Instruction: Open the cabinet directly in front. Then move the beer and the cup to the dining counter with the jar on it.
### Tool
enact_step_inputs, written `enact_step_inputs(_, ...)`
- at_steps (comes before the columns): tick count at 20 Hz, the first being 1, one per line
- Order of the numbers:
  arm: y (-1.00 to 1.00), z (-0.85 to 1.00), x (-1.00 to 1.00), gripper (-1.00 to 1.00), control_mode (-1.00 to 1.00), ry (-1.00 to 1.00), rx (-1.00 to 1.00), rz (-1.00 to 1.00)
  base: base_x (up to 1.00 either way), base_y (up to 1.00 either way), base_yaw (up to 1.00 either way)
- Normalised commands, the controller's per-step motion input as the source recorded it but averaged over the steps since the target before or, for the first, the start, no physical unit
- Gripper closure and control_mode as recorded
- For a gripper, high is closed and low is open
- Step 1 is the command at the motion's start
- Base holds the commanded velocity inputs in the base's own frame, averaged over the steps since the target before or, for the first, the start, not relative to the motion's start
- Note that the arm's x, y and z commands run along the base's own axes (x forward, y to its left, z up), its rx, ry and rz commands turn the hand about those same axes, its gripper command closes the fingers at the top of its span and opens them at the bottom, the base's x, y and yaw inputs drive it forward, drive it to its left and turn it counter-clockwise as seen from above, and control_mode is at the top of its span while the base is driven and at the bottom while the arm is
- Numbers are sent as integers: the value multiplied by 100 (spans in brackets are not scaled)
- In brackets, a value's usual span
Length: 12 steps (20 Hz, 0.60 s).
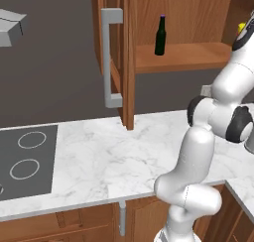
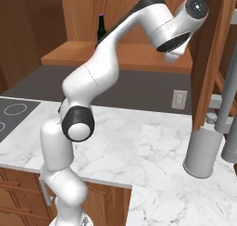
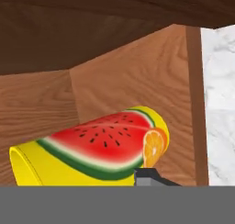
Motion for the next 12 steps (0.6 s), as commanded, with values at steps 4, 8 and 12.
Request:
enact_step_inputs(4, 26, -24, -92, 100, -100, -62, 21, -13, 0, 0, 0)
enact_step_inputs(8, 61, -6, -84, 100, -100, -25, 18, -17, 0, 0, 0)
enact_step_inputs(12, 88, -17, -100, 100, -100, -6, 1, -27, 0, 0, 0)
